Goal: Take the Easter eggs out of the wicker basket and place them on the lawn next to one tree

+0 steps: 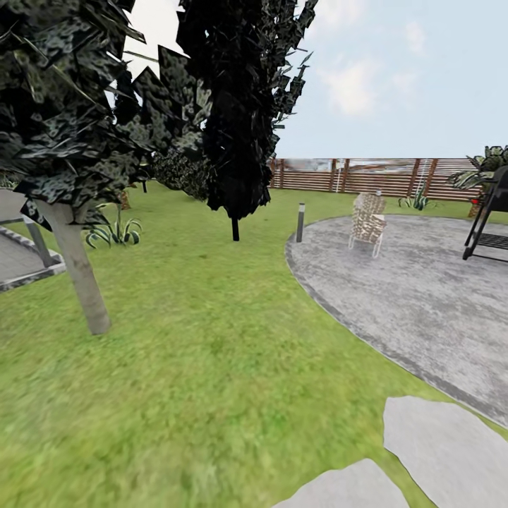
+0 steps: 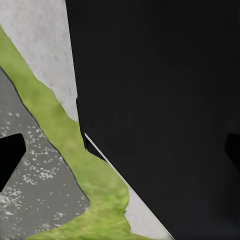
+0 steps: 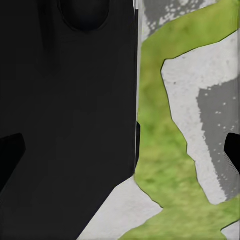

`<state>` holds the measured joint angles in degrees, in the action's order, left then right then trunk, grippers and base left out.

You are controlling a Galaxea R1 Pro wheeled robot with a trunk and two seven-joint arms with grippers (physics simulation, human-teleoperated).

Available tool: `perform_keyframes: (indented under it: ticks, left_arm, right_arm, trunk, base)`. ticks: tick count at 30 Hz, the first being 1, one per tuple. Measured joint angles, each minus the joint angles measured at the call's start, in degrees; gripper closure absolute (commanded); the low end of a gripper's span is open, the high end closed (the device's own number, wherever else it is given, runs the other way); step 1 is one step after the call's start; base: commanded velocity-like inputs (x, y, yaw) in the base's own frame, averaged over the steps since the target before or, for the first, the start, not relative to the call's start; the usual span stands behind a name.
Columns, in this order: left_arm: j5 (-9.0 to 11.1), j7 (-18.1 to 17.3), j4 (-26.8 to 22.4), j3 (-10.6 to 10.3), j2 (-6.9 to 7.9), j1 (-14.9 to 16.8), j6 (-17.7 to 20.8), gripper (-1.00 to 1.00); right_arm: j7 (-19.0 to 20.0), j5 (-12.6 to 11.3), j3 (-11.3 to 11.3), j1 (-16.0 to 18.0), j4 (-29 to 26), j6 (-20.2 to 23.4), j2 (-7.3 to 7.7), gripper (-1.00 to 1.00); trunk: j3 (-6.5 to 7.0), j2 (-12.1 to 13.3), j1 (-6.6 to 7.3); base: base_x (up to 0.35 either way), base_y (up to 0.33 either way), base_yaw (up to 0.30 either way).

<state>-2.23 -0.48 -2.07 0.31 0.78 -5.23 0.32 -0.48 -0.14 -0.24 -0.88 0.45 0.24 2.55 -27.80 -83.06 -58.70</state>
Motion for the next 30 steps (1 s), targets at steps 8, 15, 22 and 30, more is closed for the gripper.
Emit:
perform_keyframes:
  ticks: [8, 15, 22, 30]
  left_arm:
    - [0.0, 0.0, 0.0, 0.0, 0.0, 0.0, 0.0, -1.0]
    - [0.0, 0.0, 0.0, 0.0, 0.0, 0.0, 0.0, -1.0]
    - [0.0, 0.0, 0.0, 0.0, 0.0, 0.0, 0.0, -1.0]
    - [0.0, 0.0, 0.0, 0.0, 0.0, 0.0, 0.0, -1.0]
  right_arm:
    - [0.0, -0.1, -0.1, 0.0, -0.1, 0.4, 0.11, -1.0]
    - [-0.1, 0.0, -0.1, 0.0, -0.3, 0.2, 0.08, -1.0]
    - [-0.2, 0.0, -0.1, 0.0, -0.3, 0.2, 0.1, -1.0]
    - [-0.2, 0.0, -0.1, 0.0, -0.3, 0.1, 0.1, -1.0]
  trunk:
    - [0.0, 0.0, 0.0]
    - [0.0, 0.0, 0.0]
    - [0.0, 0.0, 0.0]
    - [0.0, 0.0, 0.0]
  base:
    - [0.253, 0.0, 0.0]
    - [0.252, 0.0, 0.0]
    - [0.249, 0.0, 0.0]
    - [0.244, 0.0, 0.0]
